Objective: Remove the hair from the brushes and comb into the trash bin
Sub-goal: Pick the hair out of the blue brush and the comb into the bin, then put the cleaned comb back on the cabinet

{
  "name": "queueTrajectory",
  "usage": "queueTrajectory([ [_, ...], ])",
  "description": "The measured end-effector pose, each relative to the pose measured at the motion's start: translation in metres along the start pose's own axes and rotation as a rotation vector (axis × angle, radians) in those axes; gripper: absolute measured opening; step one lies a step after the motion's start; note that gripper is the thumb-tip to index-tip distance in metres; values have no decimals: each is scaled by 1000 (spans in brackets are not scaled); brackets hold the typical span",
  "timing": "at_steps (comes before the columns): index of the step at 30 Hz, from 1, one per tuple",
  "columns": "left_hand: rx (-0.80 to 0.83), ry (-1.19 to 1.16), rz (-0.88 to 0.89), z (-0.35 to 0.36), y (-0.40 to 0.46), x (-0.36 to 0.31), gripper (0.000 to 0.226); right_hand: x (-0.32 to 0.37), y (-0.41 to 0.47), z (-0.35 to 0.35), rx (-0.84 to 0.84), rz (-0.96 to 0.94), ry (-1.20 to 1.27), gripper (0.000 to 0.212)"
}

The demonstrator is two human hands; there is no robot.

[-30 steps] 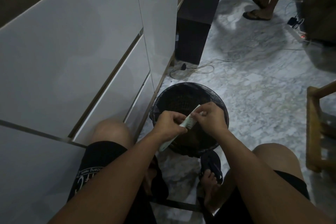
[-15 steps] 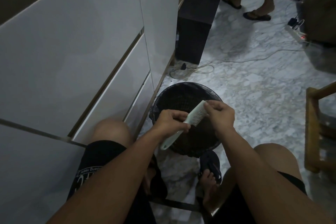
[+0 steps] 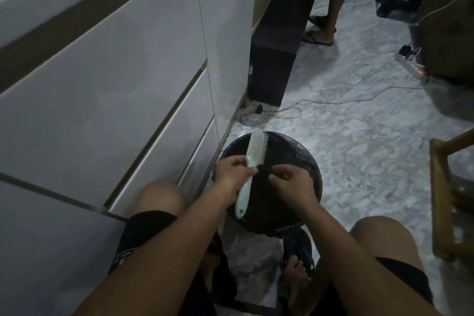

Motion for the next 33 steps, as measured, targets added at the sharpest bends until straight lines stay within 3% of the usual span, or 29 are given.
queueTrajectory([
  [5,-27,-156,-25,1,2,-22,20,25,-16,4,124,-118,176,35],
  [7,-6,-215,-23,5,-2,-34,26,36,-20,-2,69,-173,198,35],
  [10,21,-229,12,11,-13,-55,18,52,-26,-20,-79,-252,156,29],
  [13,-38,11,204,12,-32,-91,43,69,-33,-41,-190,-310,90,27],
  [17,-311,617,644,5,-77,-157,80,95,-38,-70,-298,-391,-39,30],
  [22,-214,1187,998,20,-104,-214,64,152,-51,-117,-363,-543,-178,30],
  [27,-257,1223,1140,7,-130,-273,42,216,-69,-155,-418,-674,-290,30],
  [33,-350,1225,1255,-26,-170,-342,23,285,-89,-179,-455,-758,-248,32],
])
Point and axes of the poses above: each hand's wrist, its own y-axis towards the middle knuckle, its own z-axis out of the palm, x = y × z, the point moved 6 cm from there along y, towards the middle knuckle, and after that the axes turned 6 degrees about -y, right-handed, at the moved point
